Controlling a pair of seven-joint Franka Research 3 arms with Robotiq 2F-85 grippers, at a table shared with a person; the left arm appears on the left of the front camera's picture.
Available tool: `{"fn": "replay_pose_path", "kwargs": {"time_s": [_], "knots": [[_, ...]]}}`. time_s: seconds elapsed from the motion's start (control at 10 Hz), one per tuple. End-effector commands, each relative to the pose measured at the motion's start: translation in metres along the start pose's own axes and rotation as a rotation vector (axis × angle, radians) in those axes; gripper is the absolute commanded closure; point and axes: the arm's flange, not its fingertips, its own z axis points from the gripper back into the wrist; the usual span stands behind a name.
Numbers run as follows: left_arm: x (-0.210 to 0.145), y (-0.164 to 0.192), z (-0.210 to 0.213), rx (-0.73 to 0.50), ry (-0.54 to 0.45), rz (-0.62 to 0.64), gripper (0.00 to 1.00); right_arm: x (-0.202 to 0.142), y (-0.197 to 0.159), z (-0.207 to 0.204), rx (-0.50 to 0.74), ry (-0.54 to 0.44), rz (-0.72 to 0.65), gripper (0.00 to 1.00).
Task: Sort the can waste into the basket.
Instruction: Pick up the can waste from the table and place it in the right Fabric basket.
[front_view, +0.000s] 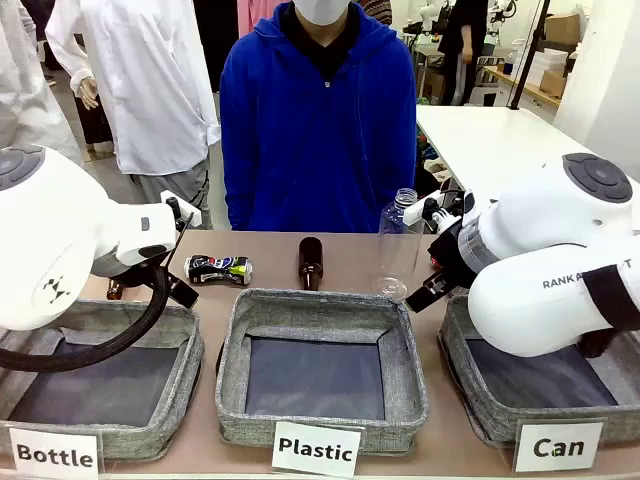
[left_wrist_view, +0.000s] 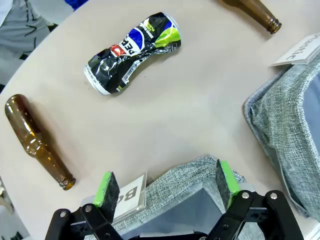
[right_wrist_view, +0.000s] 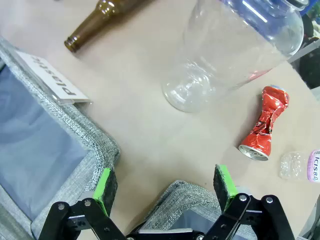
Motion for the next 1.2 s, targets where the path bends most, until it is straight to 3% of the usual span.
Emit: {"fn": "replay_pose_path", "kwargs": {"time_s": [0.0,1.1], "knots": [[0.0000,0.0000,0.0001,0.000,0.000,0.000,0.00,0.0000,0.0000,0.0000,0.000,0.000,0.000,0.00],[0.0000,0.0000,0.0001,0.000,0.000,0.000,0.00,0.0000,0.0000,0.0000,0.000,0.000,0.000,0.00]]}}
